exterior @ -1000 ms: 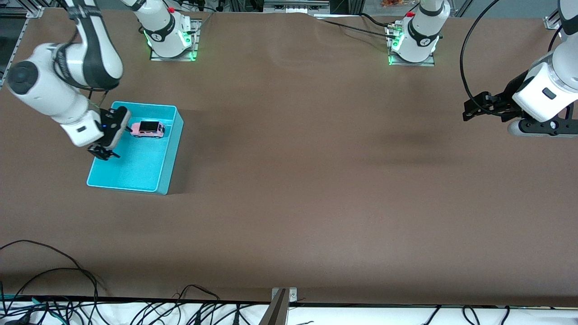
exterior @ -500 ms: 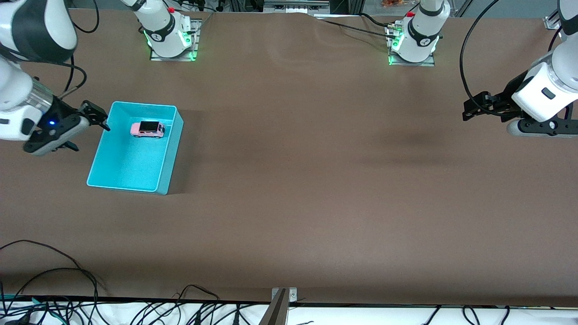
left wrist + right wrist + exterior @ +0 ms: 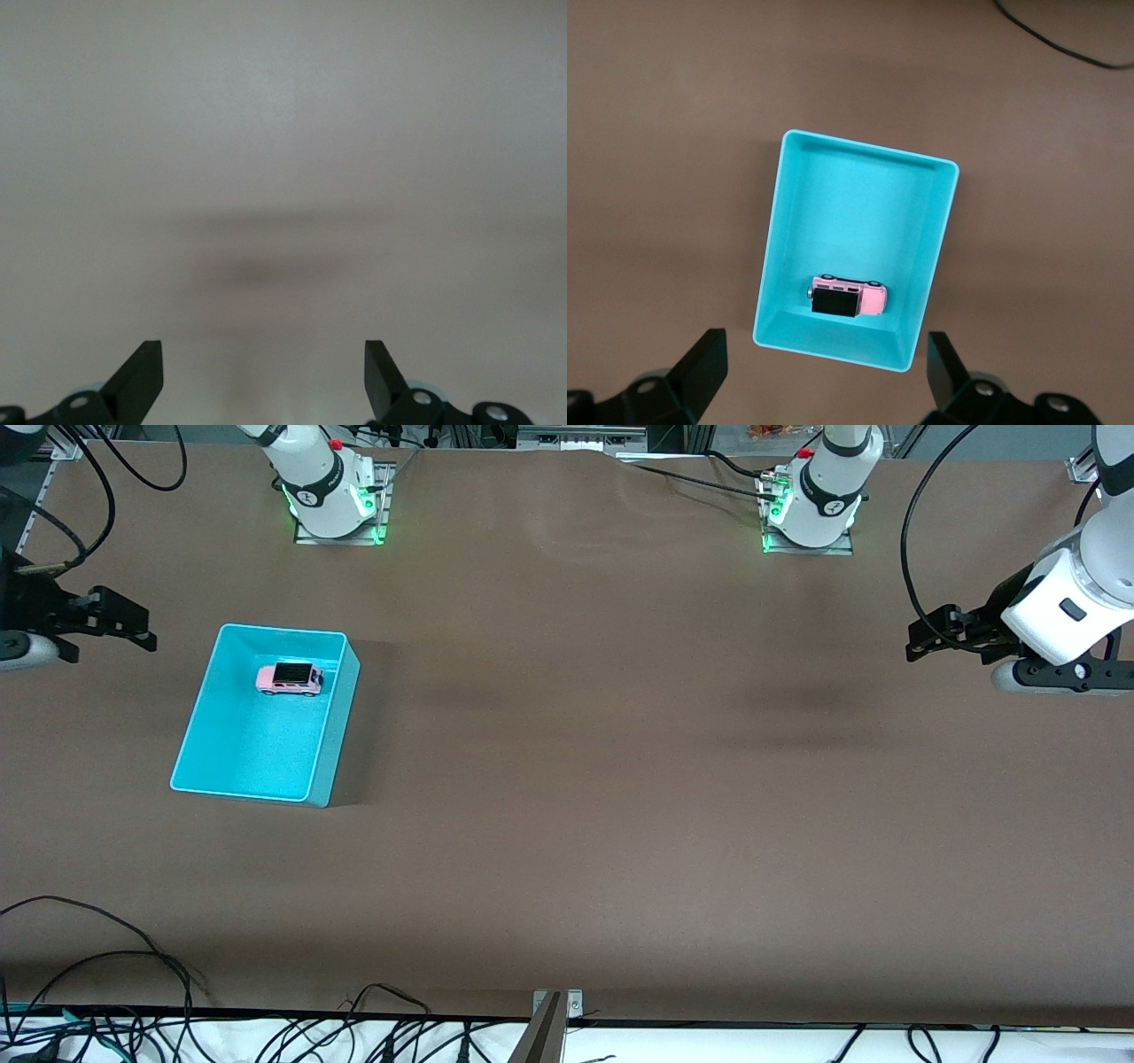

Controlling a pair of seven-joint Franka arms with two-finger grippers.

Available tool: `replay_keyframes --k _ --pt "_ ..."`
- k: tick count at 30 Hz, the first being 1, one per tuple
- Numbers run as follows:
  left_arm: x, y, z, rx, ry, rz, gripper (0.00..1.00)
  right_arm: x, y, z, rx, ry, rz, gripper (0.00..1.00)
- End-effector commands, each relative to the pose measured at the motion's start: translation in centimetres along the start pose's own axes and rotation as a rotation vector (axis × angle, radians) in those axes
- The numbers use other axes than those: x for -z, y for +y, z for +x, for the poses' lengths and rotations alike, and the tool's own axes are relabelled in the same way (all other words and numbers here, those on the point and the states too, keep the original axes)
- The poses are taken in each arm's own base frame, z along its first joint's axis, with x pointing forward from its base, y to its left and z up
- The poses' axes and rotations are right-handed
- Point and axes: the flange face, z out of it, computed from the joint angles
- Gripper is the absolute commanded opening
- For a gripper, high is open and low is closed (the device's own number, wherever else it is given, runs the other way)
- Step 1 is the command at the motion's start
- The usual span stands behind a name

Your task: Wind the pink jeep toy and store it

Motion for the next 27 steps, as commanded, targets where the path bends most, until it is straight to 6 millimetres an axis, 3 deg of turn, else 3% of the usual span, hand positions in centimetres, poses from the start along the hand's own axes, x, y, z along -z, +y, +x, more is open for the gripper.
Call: replay_keyframes --k 1,27 --pt "0.24 -0.04 0.07 -0.016 -0.01 -0.007 1.0 0.4 0.29 0.81 -0.095 -0.022 -0.027 1.0" --pt "0.24 0.04 0.07 -0.018 -0.01 -0.007 1.0 0.3 0.38 1.31 -0.082 0.006 -0.025 1.0"
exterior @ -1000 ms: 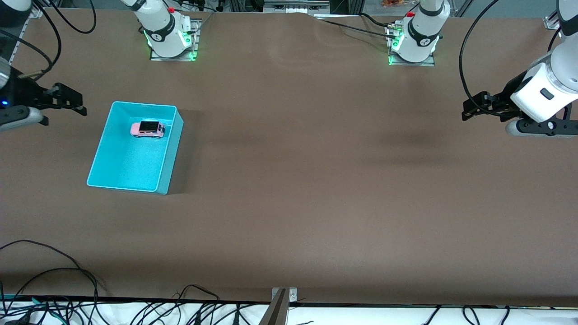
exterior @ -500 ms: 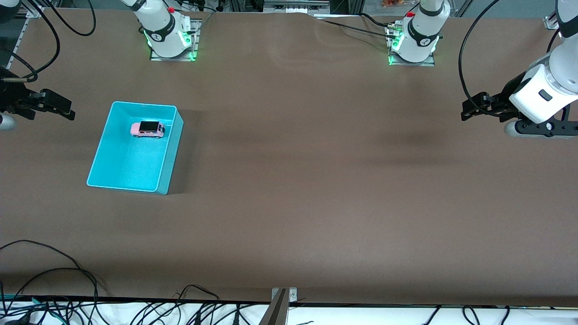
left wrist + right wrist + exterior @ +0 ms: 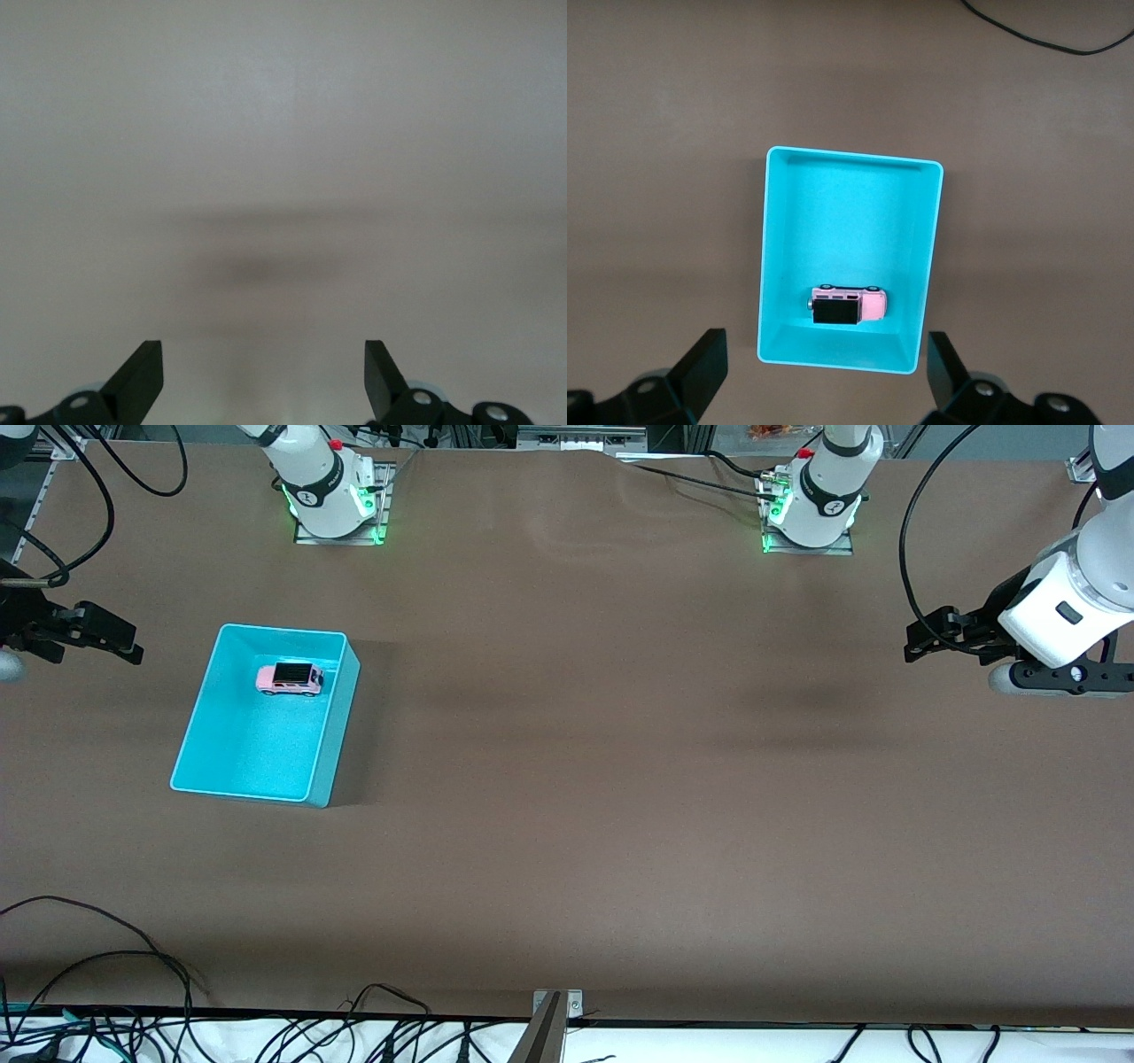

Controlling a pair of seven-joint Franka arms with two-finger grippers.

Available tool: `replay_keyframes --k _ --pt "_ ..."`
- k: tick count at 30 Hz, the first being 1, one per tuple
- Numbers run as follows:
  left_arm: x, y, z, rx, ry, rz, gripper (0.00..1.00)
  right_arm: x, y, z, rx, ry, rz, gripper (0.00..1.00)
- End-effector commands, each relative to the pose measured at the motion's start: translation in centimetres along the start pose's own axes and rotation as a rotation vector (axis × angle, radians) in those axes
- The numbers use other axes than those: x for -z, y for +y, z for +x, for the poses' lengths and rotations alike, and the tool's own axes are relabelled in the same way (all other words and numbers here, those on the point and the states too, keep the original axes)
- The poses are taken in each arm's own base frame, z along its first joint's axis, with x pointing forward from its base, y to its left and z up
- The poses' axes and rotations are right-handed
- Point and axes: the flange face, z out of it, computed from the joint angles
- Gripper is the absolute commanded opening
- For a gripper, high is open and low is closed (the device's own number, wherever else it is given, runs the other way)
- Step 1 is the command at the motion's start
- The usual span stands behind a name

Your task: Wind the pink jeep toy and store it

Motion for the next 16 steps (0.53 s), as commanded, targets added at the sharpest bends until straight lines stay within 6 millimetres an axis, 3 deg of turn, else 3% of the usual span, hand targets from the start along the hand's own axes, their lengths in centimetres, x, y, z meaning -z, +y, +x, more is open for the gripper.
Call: replay_keyframes --k 1,16 --pt "0.46 0.02 -0.05 -0.017 -0.005 -0.007 1.0 -0.2 0.15 0.71 -0.005 -0.008 -0.011 1.0" --pt "0.62 0.02 -0.12 -0.017 -0.007 -0.007 1.0 -0.54 0.01 0.84 -0.003 -0.014 -0.007 1.0"
